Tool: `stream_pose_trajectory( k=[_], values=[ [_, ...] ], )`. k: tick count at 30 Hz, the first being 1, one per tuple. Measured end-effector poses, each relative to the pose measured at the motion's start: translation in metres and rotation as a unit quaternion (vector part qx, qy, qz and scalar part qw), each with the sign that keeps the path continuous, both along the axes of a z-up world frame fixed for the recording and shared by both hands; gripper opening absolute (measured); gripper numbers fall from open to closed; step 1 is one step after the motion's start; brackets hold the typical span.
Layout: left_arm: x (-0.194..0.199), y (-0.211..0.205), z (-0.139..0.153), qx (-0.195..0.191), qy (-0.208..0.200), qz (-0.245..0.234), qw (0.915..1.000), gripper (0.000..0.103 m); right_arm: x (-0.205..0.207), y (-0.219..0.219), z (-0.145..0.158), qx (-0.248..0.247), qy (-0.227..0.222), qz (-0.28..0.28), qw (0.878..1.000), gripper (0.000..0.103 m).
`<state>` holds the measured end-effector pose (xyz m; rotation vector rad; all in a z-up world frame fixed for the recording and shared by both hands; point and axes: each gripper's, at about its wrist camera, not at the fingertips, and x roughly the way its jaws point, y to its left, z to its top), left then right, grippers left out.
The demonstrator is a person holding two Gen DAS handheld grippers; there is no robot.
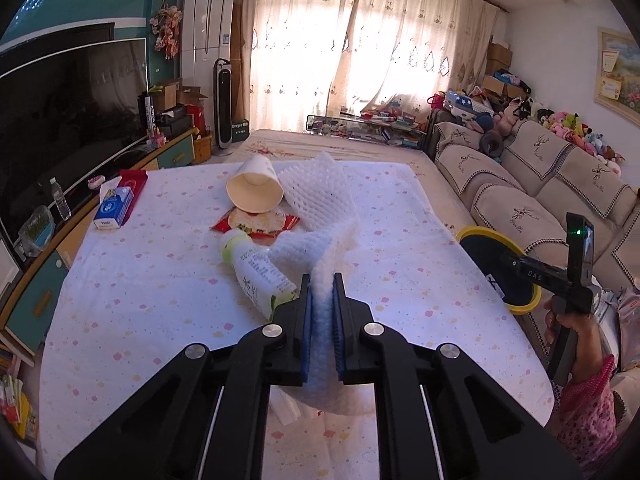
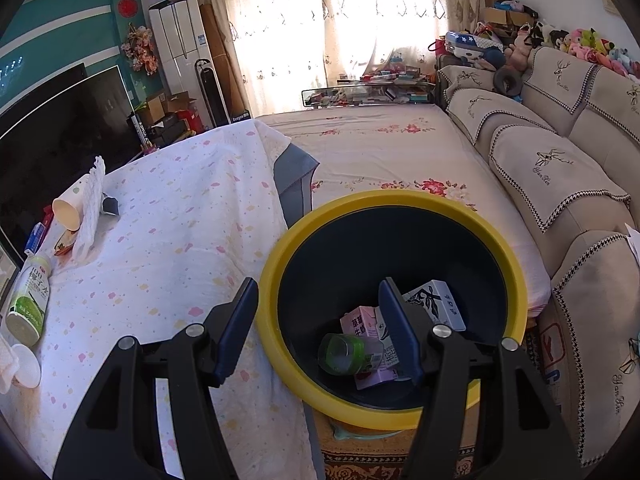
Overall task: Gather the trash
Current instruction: 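Lift the cloth over the bin and open the left tool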
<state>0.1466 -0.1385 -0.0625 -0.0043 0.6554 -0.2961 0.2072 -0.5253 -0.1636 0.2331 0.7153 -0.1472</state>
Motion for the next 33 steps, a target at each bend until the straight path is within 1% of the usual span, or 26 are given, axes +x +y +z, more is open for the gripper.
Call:
stream_pose_trajectory(
  k=[5,8,12,18,24,28,33],
  values=[
    [-0.005,-0.008,0.034,0.0,-0.033,-0.016,0.9993,0.009,-0.011,-0.004,0.009,0.0,-0.014,-0.009,1.0,0.06],
    [-0.005,-0.023,0.045,-0.001,-0.043,-0.036,0.9984,0.009,-0.02,-0.009,0.016,-0.007,-0.02,-0.017,1.0,0.06],
    [0.002,-0.055,0.053,-0.005,-0.044,-0.068,0.9967,0.009,-0.034,-0.018,0.023,-0.017,-0.027,-0.026,0.999,0.06],
    [0.02,-0.122,0.049,-0.006,-0.031,-0.125,0.9916,0.009,-0.055,-0.04,0.026,-0.039,-0.029,-0.045,0.998,0.06],
    [0.045,-0.206,0.042,0.001,-0.021,-0.182,0.983,0.009,-0.077,-0.069,0.028,-0.037,-0.035,-0.07,0.996,0.061],
    [0.063,-0.264,0.033,0.015,-0.022,-0.208,0.9778,0.009,-0.087,-0.085,0.028,-0.033,-0.039,-0.08,0.995,0.061],
    [0.087,-0.322,0.01,0.023,-0.001,-0.228,0.9735,0.009,-0.092,-0.099,0.024,-0.026,-0.04,-0.088,0.995,0.062]
  ],
)
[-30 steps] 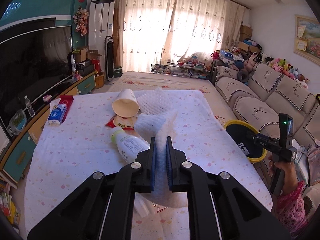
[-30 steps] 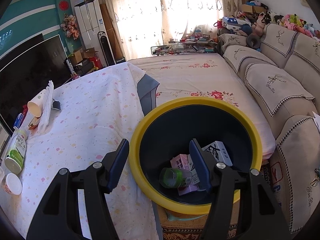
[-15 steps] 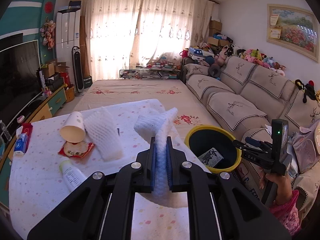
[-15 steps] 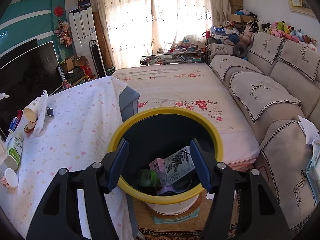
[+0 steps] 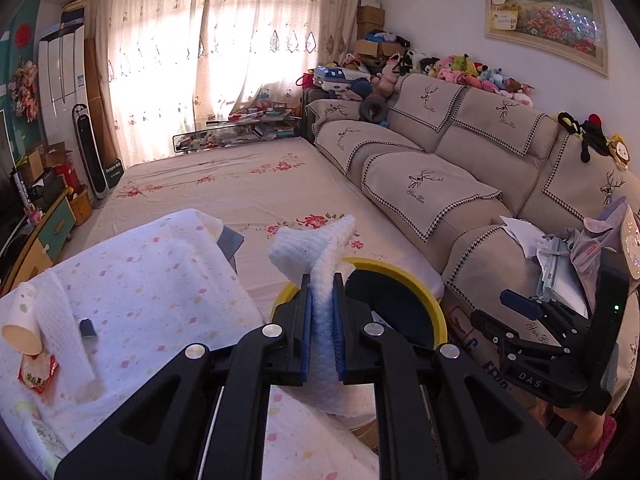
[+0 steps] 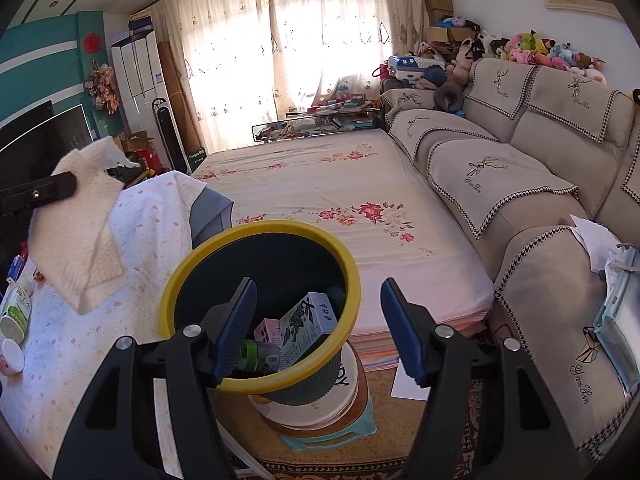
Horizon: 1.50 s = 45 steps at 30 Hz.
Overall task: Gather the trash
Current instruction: 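Lift the cloth over the bin and open the left tool, then reach the right tool to the white supplement bottle and grasp it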
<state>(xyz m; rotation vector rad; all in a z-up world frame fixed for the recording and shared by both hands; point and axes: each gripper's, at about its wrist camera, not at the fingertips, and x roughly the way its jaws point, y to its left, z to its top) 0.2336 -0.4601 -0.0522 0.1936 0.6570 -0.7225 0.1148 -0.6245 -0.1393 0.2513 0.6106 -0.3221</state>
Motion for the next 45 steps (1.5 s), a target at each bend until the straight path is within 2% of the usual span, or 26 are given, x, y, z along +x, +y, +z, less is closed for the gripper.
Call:
stream_pose_trajectory(
  k=[6,9,10,12,13,14,20,27,29,35,41,45],
  values=[
    [0.032,-0.052,-0.037,0.028,0.017,-0.001,0.9995,0.01,-0.001,-0.012,-0.009,0.01,0.005,-0.007,1.0,0.062],
    [0.045,-0.066,-0.056,0.035,0.026,0.004,0.999,0.013,0.002,-0.014,-0.013,0.014,0.009,-0.007,1.0,0.062],
    [0.049,-0.069,-0.061,0.035,0.03,0.007,0.9989,0.017,0.002,-0.014,-0.014,0.015,0.01,-0.006,1.0,0.062],
    [0.055,-0.073,-0.068,0.04,0.036,0.012,0.9985,0.039,0.003,-0.014,-0.015,0.015,0.012,-0.005,1.0,0.063],
    [0.057,-0.075,-0.071,0.041,0.033,0.019,0.9984,0.057,0.005,-0.014,-0.016,0.015,0.012,-0.005,1.0,0.063],
    [0.059,-0.075,-0.072,0.04,0.029,0.024,0.9985,0.065,0.005,-0.014,-0.016,0.015,0.012,-0.004,1.0,0.063],
    [0.058,-0.057,-0.065,0.026,0.032,0.029,0.9987,0.066,0.007,-0.007,-0.017,0.016,0.015,-0.001,1.0,0.063],
    [0.015,0.003,-0.019,-0.007,0.007,0.042,0.9991,0.074,0.008,0.006,-0.017,0.015,0.018,0.01,1.0,0.063],
    [0.001,0.027,-0.006,-0.017,0.001,0.049,0.9987,0.081,0.009,0.012,-0.017,0.016,0.019,0.017,1.0,0.065],
    [-0.041,0.116,0.023,-0.034,-0.027,0.101,0.9939,0.087,0.017,0.046,-0.013,0.018,0.017,0.058,0.998,0.065],
    [-0.073,0.224,0.031,-0.034,-0.033,0.18,0.9826,0.088,0.036,0.107,0.002,0.011,0.011,0.128,0.992,0.065],
    [-0.089,0.3,0.028,-0.031,-0.038,0.247,0.9678,0.089,0.048,0.157,0.016,0.014,0.0,0.185,0.983,0.065]
  ],
)
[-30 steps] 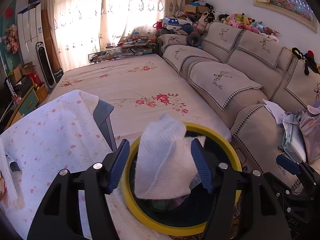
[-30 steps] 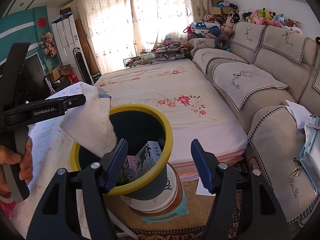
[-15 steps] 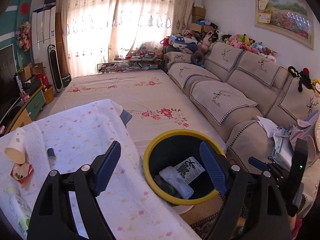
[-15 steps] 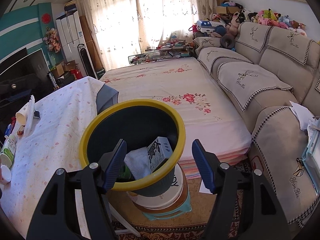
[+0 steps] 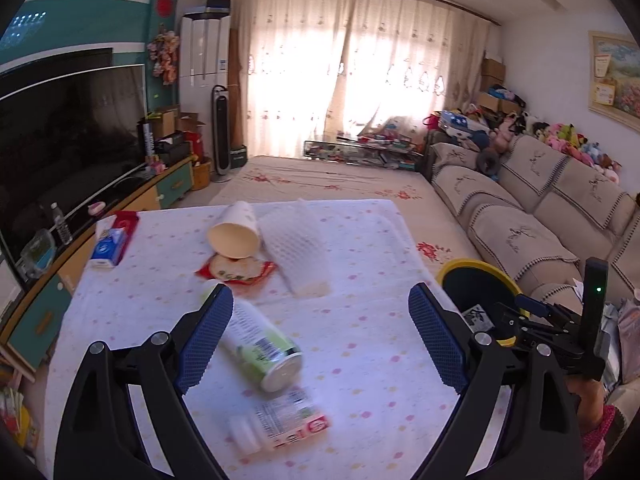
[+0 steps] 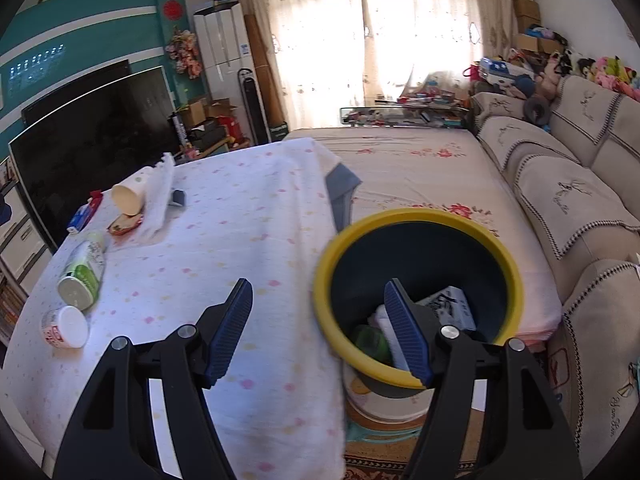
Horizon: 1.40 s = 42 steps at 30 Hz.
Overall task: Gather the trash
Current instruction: 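Reach the right tool to the white supplement bottle and grasp it, then carry the supplement bottle over the bin and open the right tool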
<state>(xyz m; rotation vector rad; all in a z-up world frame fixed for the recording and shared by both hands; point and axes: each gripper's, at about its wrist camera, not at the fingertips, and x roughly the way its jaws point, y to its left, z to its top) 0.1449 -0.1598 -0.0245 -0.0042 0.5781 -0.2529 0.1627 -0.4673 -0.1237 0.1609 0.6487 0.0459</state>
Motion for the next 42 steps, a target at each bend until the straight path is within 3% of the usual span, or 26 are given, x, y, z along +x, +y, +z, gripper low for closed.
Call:
stream_pose_trajectory(
  k=[4,9,15,19,26,36,42],
  values=[
    [-0.014,0.064,-0.006,-0.005,-0.003,0.063,0.998,0.089,0.009,0.062,0.007,0.01,-0.002,0.07,0.998,0.065],
    [-0.027,0.124,-0.012,-0.026,-0.002,0.105,0.9942,0.089,0.003,0.151,0.009,0.005,-0.004,0.152,0.988,0.065],
    [-0.036,0.151,-0.01,-0.038,-0.011,0.113,0.9928,0.089,-0.01,0.228,0.006,-0.017,-0.007,0.193,0.981,0.078],
    [-0.04,0.145,-0.01,-0.038,-0.009,0.108,0.9934,0.089,-0.009,0.249,-0.002,-0.024,0.009,0.185,0.982,0.083],
    [-0.044,0.149,-0.017,-0.047,-0.004,0.106,0.9933,0.089,-0.006,0.262,-0.015,-0.059,0.025,0.164,0.984,0.084],
    [-0.042,0.145,-0.023,-0.053,0.004,0.098,0.9938,0.089,0.007,0.272,-0.029,-0.062,0.067,0.165,0.982,0.086],
    [-0.037,0.141,-0.028,-0.052,0.009,0.096,0.994,0.089,0.001,0.27,-0.028,-0.066,0.065,0.172,0.981,0.083]
  ],
)
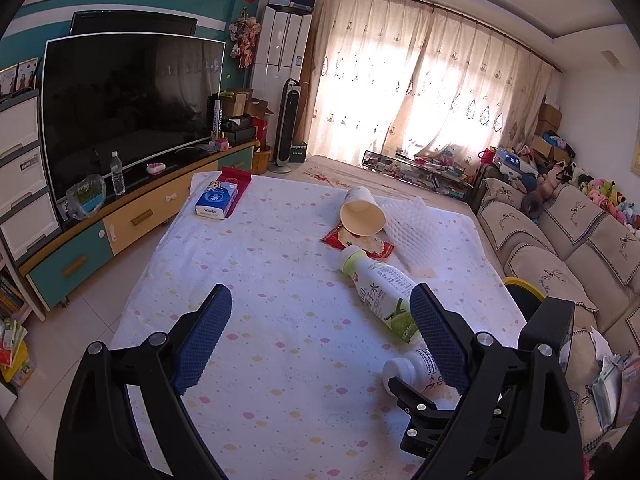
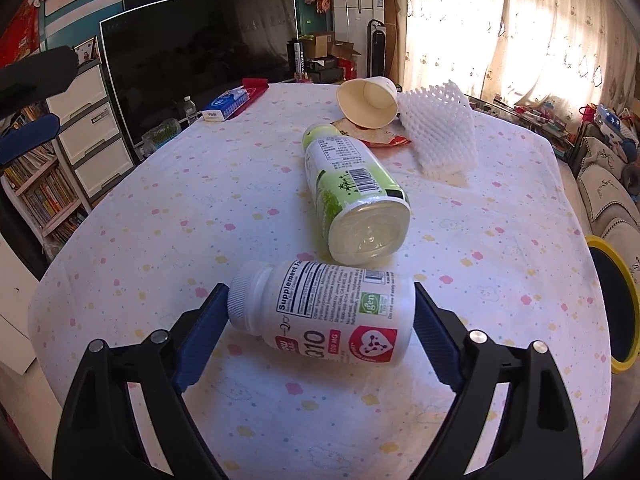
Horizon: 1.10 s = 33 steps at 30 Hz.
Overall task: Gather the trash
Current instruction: 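Carry the supplement bottle over the bin and open the right tool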
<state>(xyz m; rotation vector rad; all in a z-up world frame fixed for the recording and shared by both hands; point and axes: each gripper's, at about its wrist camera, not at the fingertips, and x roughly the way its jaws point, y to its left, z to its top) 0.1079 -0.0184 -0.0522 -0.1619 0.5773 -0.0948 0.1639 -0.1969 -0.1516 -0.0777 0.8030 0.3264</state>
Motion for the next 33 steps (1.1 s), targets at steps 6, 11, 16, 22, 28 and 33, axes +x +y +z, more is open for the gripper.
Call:
stream_pose_trajectory(
  k=[6,11,16,22,28,33],
  values=[
    [0.005,-0.006,-0.004,0.002,0.006,-0.005,1.0,0.089,-0.01,-0.019,0.015,0.015,-0.015,-0.003,1.0,0.084],
    [0.01,-0.015,-0.009,0.007,0.012,-0.012,0.9998,0.089,-0.013,-0.059,0.033,0.027,-0.039,-0.04,0.998,0.084],
    [0.017,-0.026,-0.014,0.01,0.021,-0.016,0.9996,0.089,-0.007,-0.125,0.044,0.029,-0.058,-0.11,0.992,0.084],
    [0.028,-0.047,-0.019,0.019,0.03,-0.024,0.9991,0.089,0.008,-0.219,0.043,0.025,-0.062,-0.212,0.975,0.084],
    [0.04,-0.069,-0.025,0.026,0.039,-0.029,0.9985,0.089,0.032,-0.295,0.021,0.01,-0.054,-0.282,0.958,0.084],
    [0.049,-0.085,-0.03,0.036,0.046,-0.032,0.9978,0.089,0.054,-0.335,-0.011,0.001,-0.022,-0.307,0.951,0.084]
  ],
)
